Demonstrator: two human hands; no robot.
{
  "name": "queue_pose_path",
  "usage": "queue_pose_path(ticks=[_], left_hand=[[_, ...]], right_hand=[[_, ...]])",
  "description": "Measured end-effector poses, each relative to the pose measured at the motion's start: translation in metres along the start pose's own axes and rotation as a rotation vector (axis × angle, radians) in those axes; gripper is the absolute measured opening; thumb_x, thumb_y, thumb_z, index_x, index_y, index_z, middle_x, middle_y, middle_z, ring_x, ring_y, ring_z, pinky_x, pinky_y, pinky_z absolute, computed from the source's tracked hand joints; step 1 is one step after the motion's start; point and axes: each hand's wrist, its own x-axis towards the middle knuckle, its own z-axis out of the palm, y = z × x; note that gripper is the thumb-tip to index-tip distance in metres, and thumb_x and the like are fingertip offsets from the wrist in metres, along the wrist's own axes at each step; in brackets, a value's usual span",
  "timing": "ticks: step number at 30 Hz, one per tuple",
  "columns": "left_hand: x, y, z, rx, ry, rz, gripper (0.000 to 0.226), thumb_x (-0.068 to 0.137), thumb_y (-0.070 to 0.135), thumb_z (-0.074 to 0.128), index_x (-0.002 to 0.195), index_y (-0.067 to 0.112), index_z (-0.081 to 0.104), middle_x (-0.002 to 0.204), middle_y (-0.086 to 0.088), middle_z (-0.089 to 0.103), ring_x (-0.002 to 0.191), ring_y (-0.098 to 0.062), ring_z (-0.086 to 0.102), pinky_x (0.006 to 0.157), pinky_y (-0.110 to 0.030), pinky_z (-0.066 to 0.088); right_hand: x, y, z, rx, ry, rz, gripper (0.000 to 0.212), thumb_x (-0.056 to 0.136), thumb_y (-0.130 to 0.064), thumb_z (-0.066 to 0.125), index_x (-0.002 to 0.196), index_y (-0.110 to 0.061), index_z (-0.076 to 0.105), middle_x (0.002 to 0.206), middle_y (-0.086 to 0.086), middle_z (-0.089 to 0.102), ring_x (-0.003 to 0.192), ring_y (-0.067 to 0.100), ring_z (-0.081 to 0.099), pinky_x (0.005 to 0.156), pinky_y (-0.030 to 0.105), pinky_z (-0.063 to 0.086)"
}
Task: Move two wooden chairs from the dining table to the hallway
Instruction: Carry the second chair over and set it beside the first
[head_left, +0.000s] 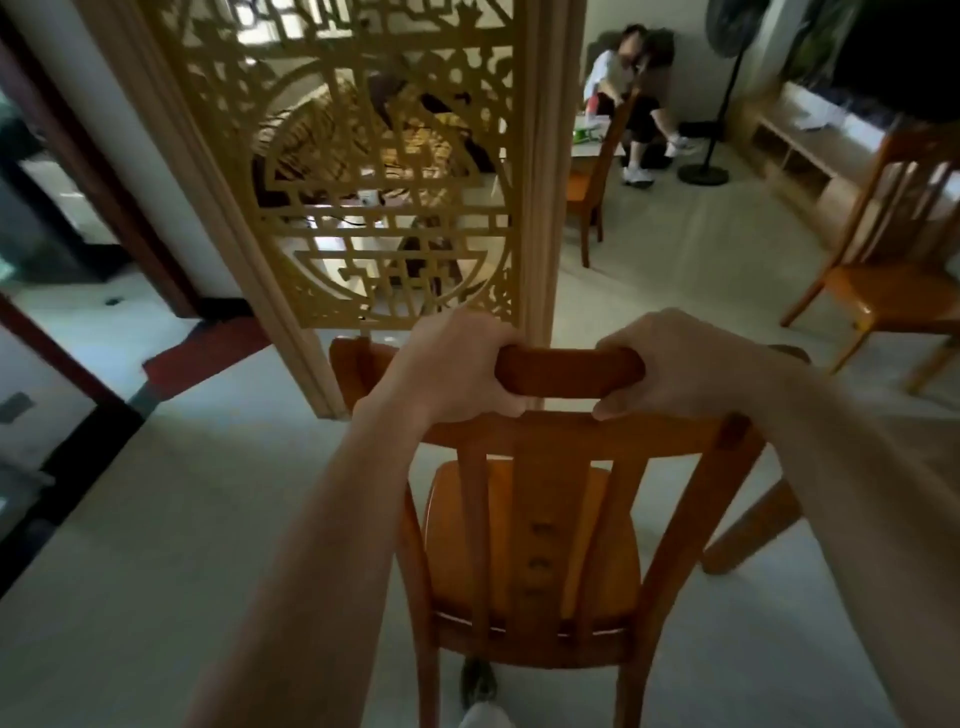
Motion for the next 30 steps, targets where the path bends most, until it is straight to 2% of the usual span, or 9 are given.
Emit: queue_pose_path(ticks=[2, 6, 9, 12, 14, 20, 22, 24, 30], left_hand=[[0.035, -0.023, 0.01, -0.026, -0.029, 0.051, 0.027, 0.067, 0.046, 0.08, 0.078, 0.044, 0.055, 0.067, 0.025, 0.049, 0.065, 0.01, 0.046, 0.061, -0.016, 0.03], [0.11, -0.053, 0.024, -0.063, -0.096, 0.117, 0.031, 0.069, 0.042, 0.081, 0.068, 0.041, 0.05, 0.064, 0.022, 0.051, 0.064, 0.004, 0.051, 0.064, -0.026, 0.047], [0.165, -0.061, 0.036, -0.044, -0.131, 0.189, 0.023, 0.07, 0.044, 0.081, 0.072, 0.038, 0.059, 0.065, 0.021, 0.054, 0.065, -0.004, 0.058, 0.065, -0.029, 0.049], [0.218, -0.064, 0.06, -0.033, -0.123, 0.281, 0.02, 0.068, 0.043, 0.079, 0.077, 0.038, 0.062, 0.064, 0.022, 0.051, 0.063, -0.003, 0.055, 0.057, -0.023, 0.039], [0.245, -0.063, 0.072, -0.009, -0.124, 0.316, 0.018, 0.068, 0.043, 0.076, 0.075, 0.038, 0.06, 0.062, 0.022, 0.051, 0.059, 0.001, 0.05, 0.054, -0.02, 0.034], [0.339, -0.045, 0.117, -0.091, -0.215, 0.398, 0.016, 0.065, 0.037, 0.074, 0.063, 0.034, 0.058, 0.056, 0.019, 0.054, 0.054, 0.002, 0.053, 0.053, -0.023, 0.044], [0.371, -0.036, 0.133, -0.106, -0.254, 0.417, 0.018, 0.066, 0.036, 0.076, 0.063, 0.035, 0.058, 0.056, 0.019, 0.054, 0.055, 0.002, 0.053, 0.053, -0.02, 0.041], [0.403, -0.025, 0.147, -0.123, -0.312, 0.46, 0.019, 0.067, 0.034, 0.078, 0.064, 0.035, 0.059, 0.057, 0.019, 0.054, 0.055, 0.002, 0.052, 0.054, -0.018, 0.034], [0.485, 0.006, 0.183, -0.185, -0.407, 0.536, 0.033, 0.072, 0.03, 0.08, 0.06, 0.038, 0.05, 0.056, 0.02, 0.052, 0.055, 0.0, 0.055, 0.055, -0.018, 0.036]], right_hand=[[0.025, 0.017, -0.007, -0.008, 0.014, 0.061, 0.023, 0.08, -0.045, 0.083, 0.077, -0.058, 0.064, 0.08, -0.043, 0.062, 0.075, -0.018, 0.059, 0.061, 0.021, 0.036], [0.068, 0.052, -0.026, -0.062, 0.07, 0.202, 0.019, 0.079, -0.049, 0.082, 0.084, -0.036, 0.069, 0.073, -0.013, 0.067, 0.074, -0.002, 0.062, 0.063, 0.025, 0.041], [0.084, 0.081, -0.042, -0.051, 0.093, 0.273, 0.019, 0.079, -0.05, 0.082, 0.081, -0.036, 0.068, 0.072, -0.014, 0.067, 0.07, 0.0, 0.062, 0.062, 0.027, 0.041], [0.096, 0.113, -0.053, -0.017, 0.125, 0.331, 0.022, 0.08, -0.049, 0.081, 0.072, -0.04, 0.062, 0.081, -0.037, 0.062, 0.076, -0.01, 0.06, 0.06, 0.027, 0.038], [0.101, 0.131, -0.057, 0.002, 0.147, 0.37, 0.024, 0.08, -0.049, 0.081, 0.071, -0.042, 0.06, 0.081, -0.041, 0.06, 0.077, -0.011, 0.059, 0.061, 0.026, 0.038], [0.11, 0.218, -0.07, 0.038, 0.231, 0.487, 0.024, 0.078, -0.053, 0.081, 0.072, -0.038, 0.063, 0.074, -0.025, 0.066, 0.071, -0.004, 0.062, 0.06, 0.027, 0.042], [0.113, 0.25, -0.076, 0.042, 0.238, 0.491, 0.025, 0.078, -0.055, 0.08, 0.07, -0.04, 0.061, 0.074, -0.028, 0.065, 0.07, -0.003, 0.062, 0.06, 0.026, 0.041], [0.114, 0.277, -0.084, 0.043, 0.255, 0.526, 0.026, 0.078, -0.057, 0.079, 0.07, -0.04, 0.06, 0.064, -0.015, 0.063, 0.061, 0.003, 0.06, 0.061, 0.025, 0.04], [0.112, 0.345, -0.11, 0.067, 0.279, 0.627, 0.028, 0.079, -0.058, 0.078, 0.07, -0.038, 0.061, 0.063, -0.013, 0.062, 0.061, 0.003, 0.06, 0.06, 0.025, 0.044]])
